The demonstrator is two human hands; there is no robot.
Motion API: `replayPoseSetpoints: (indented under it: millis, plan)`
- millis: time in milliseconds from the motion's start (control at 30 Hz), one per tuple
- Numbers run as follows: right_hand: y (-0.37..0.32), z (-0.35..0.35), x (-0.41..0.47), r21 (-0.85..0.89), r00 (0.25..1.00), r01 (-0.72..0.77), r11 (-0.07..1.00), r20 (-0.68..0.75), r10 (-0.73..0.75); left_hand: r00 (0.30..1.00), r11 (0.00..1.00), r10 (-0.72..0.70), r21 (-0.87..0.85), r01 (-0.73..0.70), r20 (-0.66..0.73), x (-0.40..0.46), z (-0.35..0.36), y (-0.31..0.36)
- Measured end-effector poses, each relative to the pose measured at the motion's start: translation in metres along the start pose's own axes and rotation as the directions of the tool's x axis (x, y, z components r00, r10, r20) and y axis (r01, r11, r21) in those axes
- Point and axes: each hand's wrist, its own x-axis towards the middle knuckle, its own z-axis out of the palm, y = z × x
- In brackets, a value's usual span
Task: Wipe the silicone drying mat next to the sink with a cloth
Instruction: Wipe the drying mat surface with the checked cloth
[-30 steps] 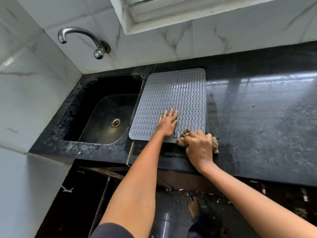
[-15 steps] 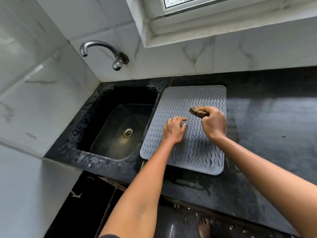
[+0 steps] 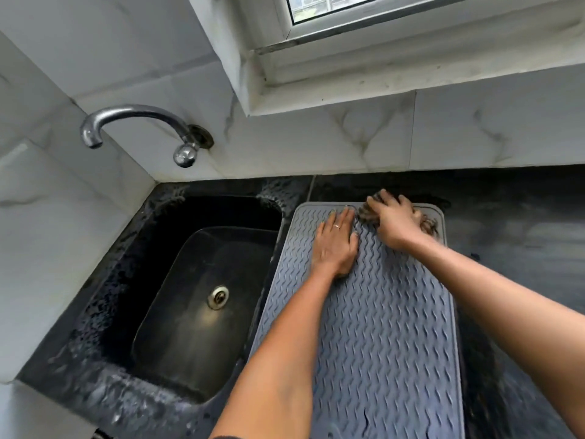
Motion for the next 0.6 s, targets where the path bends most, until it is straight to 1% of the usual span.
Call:
replayPoseSetpoints:
  millis: [33, 100, 167, 233, 300, 400, 533, 567, 600]
  plan:
    - [-0.001, 0.009, 0.003, -0.097, 1.000, 0.013, 0.995, -0.011, -0.014, 0.999, 1.000, 0.009, -0.010, -0.010, -0.031, 0.000, 0.004, -0.002]
    - [-0.005, 0.019, 0.001, -0.237, 0.989, 0.037, 0.971, -0.129, -0.070, 0.998, 0.999, 0.023, -0.031, -0.025, -0.062, 0.001, 0.008, -0.006]
    - [-0.009, 0.024, -0.008, -0.268, 0.969, 0.051, 0.962, -0.220, -0.113, 0.996, 0.999, 0.031, -0.028, -0.033, -0.082, 0.002, 0.010, -0.009]
    - [-0.012, 0.028, -0.021, -0.244, 0.951, 0.073, 0.967, -0.275, -0.141, 0.996, 0.999, 0.033, -0.024, -0.035, -0.077, 0.005, 0.011, -0.011]
    - [-0.013, 0.032, -0.042, -0.219, 0.943, 0.087, 0.972, -0.296, -0.151, 0.997, 0.999, 0.039, -0.014, -0.040, -0.066, 0.006, 0.013, -0.012]
    - [-0.016, 0.034, -0.080, -0.152, 0.948, 0.119, 0.981, -0.276, -0.158, 0.996, 0.998, 0.055, -0.006, -0.056, -0.073, 0.005, 0.014, -0.014]
    - [-0.020, 0.032, -0.102, -0.096, 0.965, 0.169, 0.981, -0.187, -0.185, 0.995, 0.998, 0.050, -0.043, -0.054, -0.083, 0.004, 0.014, -0.012]
    - [-0.022, 0.029, -0.099, -0.007, 0.967, 0.167, 0.986, -0.196, -0.165, 0.996, 0.998, 0.049, -0.040, -0.053, -0.080, 0.004, 0.014, -0.013]
    - [-0.024, 0.022, -0.092, 0.127, 0.966, 0.142, 0.982, -0.233, -0.110, 0.996, 0.998, 0.053, -0.030, -0.055, -0.072, 0.006, 0.014, -0.014]
